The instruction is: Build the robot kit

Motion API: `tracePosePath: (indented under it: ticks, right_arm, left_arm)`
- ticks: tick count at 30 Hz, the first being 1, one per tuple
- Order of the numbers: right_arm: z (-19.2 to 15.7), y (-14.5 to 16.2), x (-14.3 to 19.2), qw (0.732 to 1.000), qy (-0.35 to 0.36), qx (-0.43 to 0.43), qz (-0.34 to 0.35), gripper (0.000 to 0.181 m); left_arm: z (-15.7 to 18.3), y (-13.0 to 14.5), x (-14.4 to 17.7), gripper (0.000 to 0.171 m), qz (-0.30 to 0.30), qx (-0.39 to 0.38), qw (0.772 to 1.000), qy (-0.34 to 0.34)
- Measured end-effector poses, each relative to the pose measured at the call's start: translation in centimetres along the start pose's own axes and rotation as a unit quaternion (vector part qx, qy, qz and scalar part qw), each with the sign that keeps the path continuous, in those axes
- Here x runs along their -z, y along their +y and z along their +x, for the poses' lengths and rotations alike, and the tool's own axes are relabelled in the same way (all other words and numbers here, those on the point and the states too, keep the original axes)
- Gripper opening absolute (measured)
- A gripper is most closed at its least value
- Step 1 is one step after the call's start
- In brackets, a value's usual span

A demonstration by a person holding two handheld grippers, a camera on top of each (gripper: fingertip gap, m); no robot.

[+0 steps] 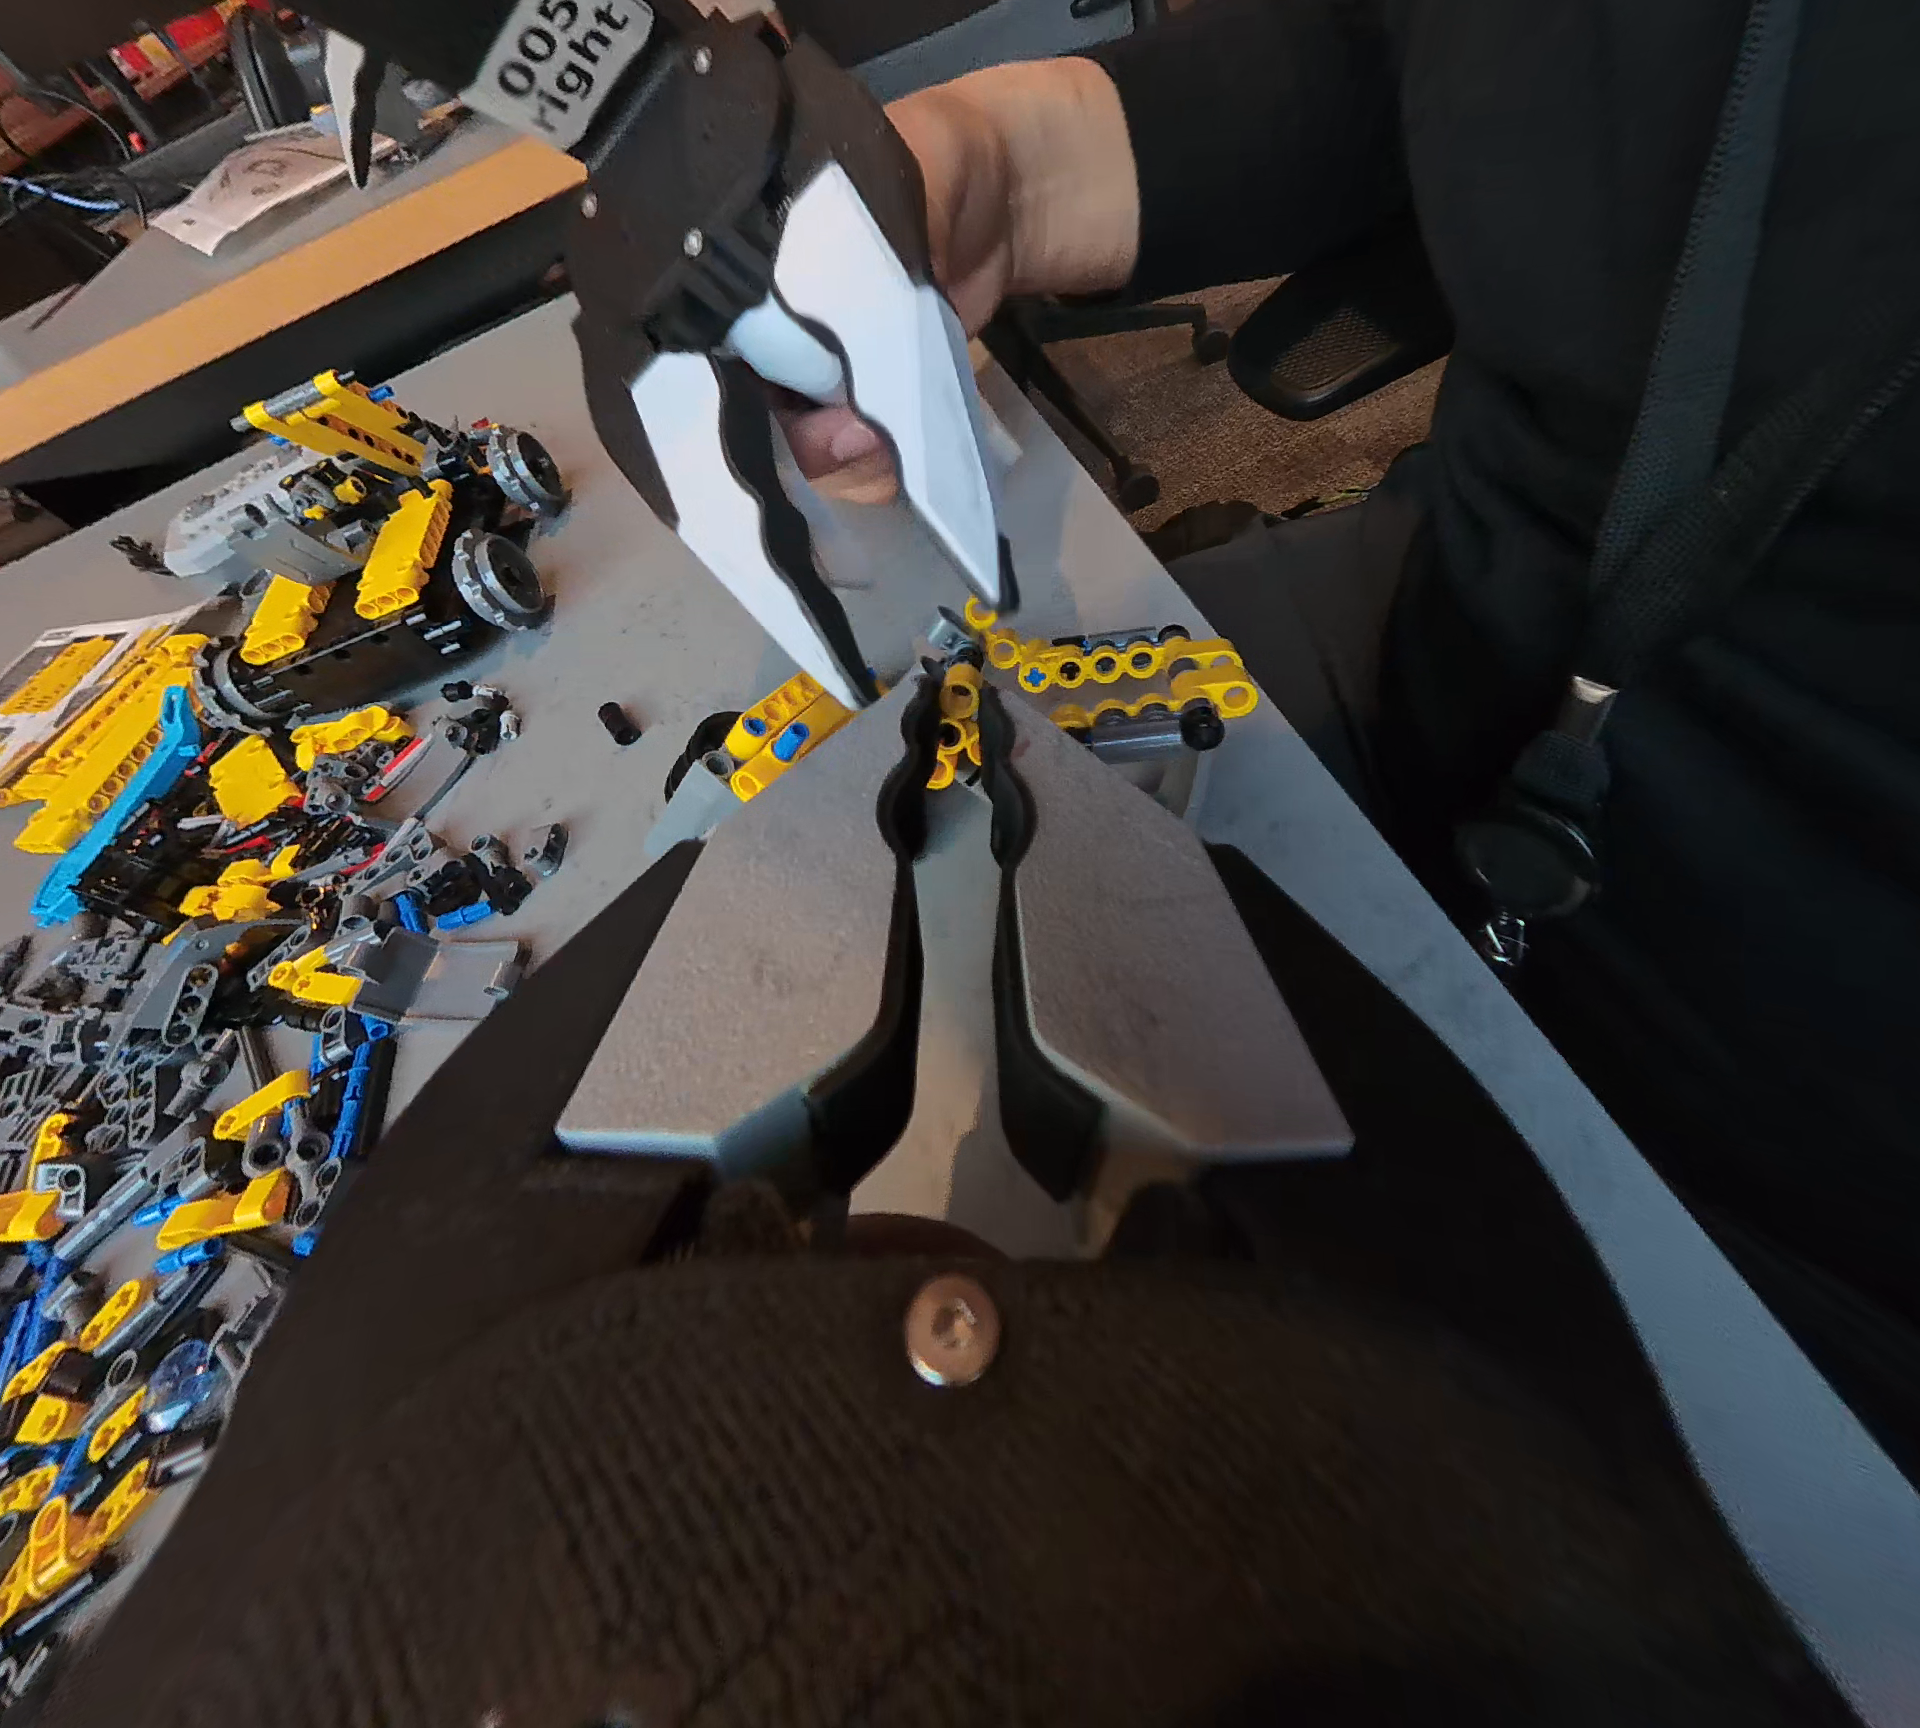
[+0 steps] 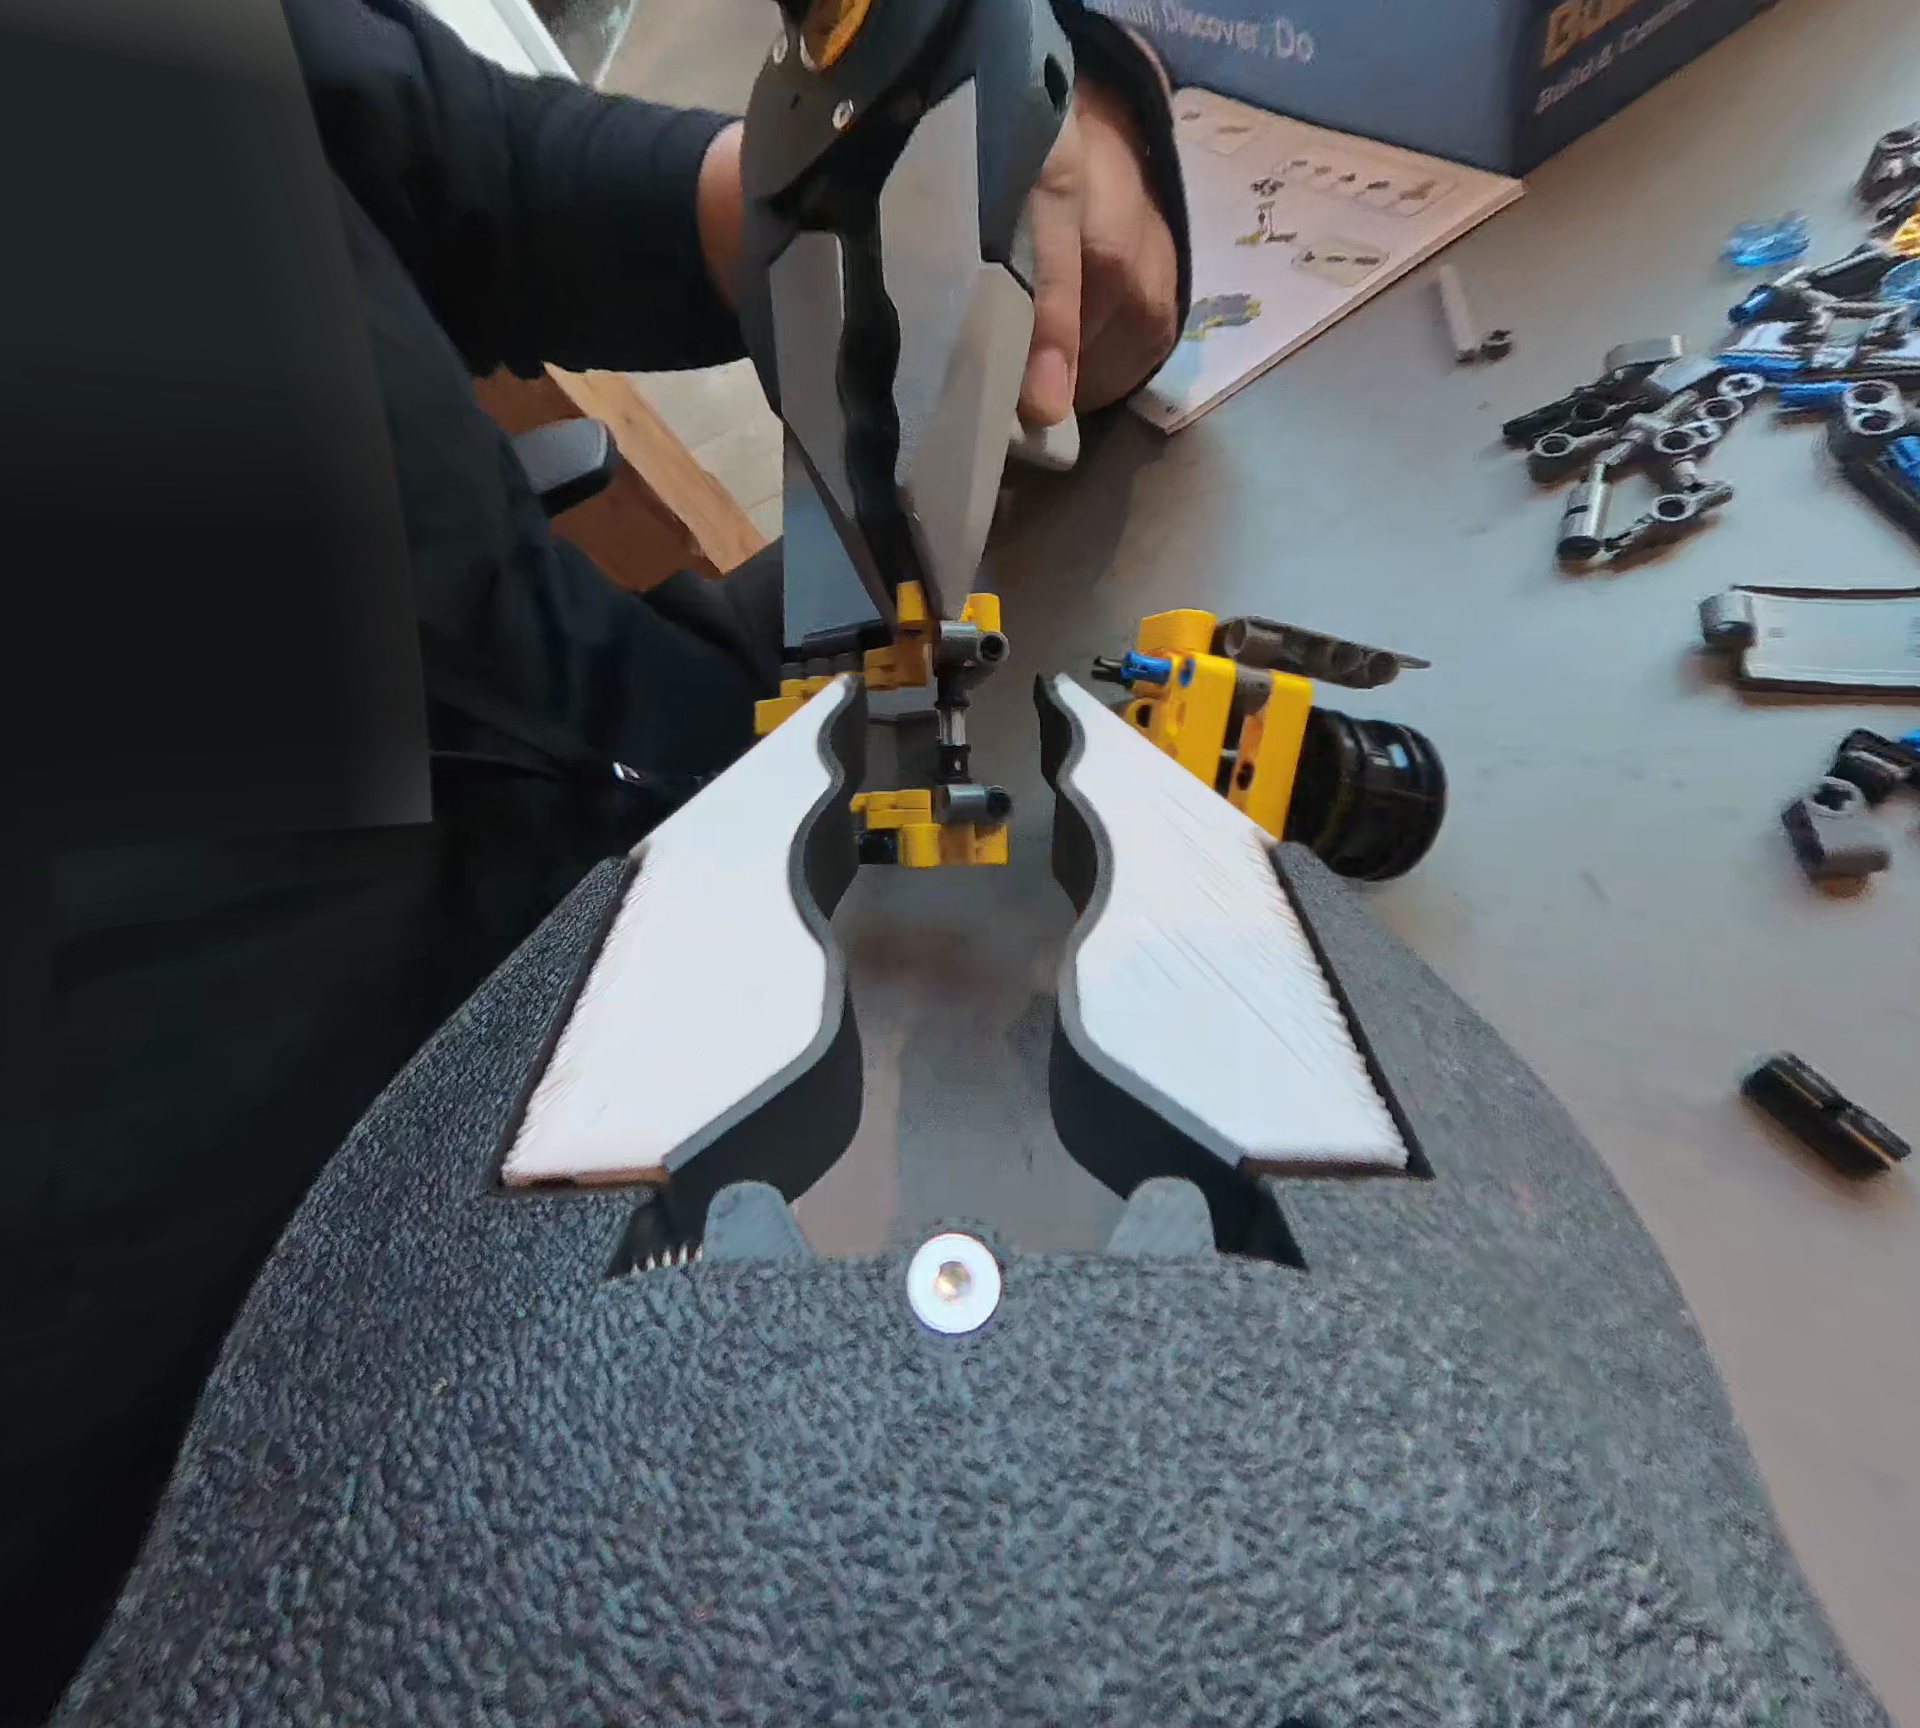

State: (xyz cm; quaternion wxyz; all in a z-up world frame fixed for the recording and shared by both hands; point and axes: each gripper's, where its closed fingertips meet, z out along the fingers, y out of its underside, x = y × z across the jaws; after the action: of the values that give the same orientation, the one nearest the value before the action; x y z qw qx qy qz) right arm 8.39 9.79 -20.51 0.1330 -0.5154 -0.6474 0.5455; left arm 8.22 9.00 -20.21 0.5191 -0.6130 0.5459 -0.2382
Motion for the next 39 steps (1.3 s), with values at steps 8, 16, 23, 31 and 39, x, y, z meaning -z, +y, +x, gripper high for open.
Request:
tracePosePath:
  ticks: [8,16,23,31,39]
  right_arm:
    - [-0.1,0.1,-1.3,0.999,0.013,0.043,-0.007,0.011]
    - [0.7,0.2,-1.5,0.993,0.082,0.078,-0.011,0.005]
    - [1.1,0.9,-1.6,0.994,0.094,0.040,-0.026,0.004]
    - [0.9,0.8,-1.4,0.997,0.069,0.005,-0.014,0.000]
    - [1.8,0.7,-0.1,0.992,0.118,0.041,-0.024,0.014]
  left_arm:
    - [0.1,-0.3,0.2,0.004,0.010,-0.015,1.000,-0.011]
    - [-0.5,0.2,0.3,0.009,-0.014,0.065,0.997,-0.033]
    - [-0.5,2.0,-0.3,0.011,-0.079,0.067,0.994,-0.037]
    - [-0.1,2.7,-0.4,0.005,-0.100,0.037,0.994,-0.027]
    - [-0.4,3.0,-0.4,0.005,-0.107,-0.004,0.993,-0.044]
